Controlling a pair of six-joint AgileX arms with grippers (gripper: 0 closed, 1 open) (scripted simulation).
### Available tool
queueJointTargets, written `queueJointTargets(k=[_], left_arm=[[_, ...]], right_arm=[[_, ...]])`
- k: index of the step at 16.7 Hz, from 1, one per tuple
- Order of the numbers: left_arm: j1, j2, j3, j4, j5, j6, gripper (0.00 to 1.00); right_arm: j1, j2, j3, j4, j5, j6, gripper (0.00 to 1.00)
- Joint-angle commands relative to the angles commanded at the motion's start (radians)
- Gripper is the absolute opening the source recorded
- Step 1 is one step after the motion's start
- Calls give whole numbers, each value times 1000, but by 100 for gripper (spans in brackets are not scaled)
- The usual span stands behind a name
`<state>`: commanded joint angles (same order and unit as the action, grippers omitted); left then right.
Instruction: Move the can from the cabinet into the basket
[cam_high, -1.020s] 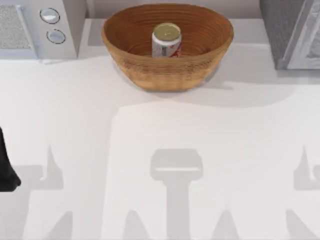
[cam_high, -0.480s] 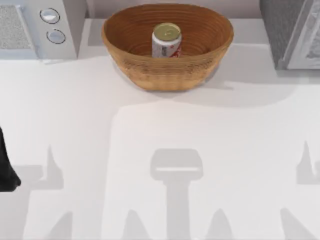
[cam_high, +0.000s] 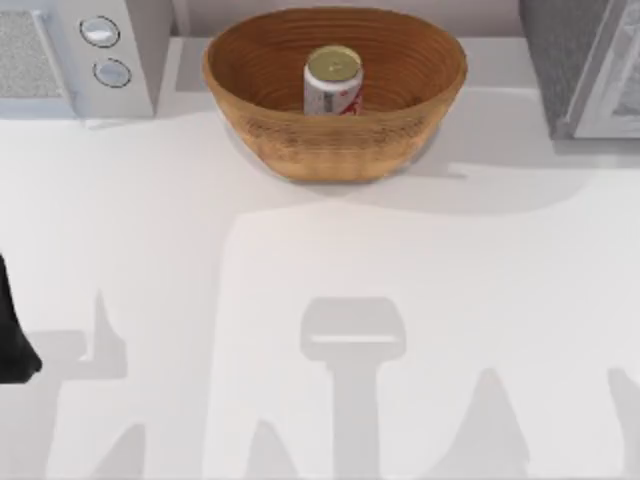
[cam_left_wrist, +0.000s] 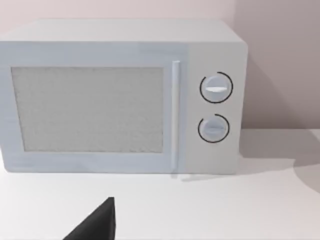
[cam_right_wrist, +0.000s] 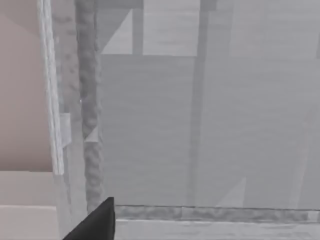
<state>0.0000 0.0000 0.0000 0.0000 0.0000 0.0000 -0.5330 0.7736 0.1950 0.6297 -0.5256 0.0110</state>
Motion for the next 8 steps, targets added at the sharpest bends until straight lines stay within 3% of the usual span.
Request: queueJointTargets(k=[8], left_arm=[[0, 0, 0, 0, 0, 0, 100]], right_arm=[[-410, 661, 143, 487, -404, 14, 100]])
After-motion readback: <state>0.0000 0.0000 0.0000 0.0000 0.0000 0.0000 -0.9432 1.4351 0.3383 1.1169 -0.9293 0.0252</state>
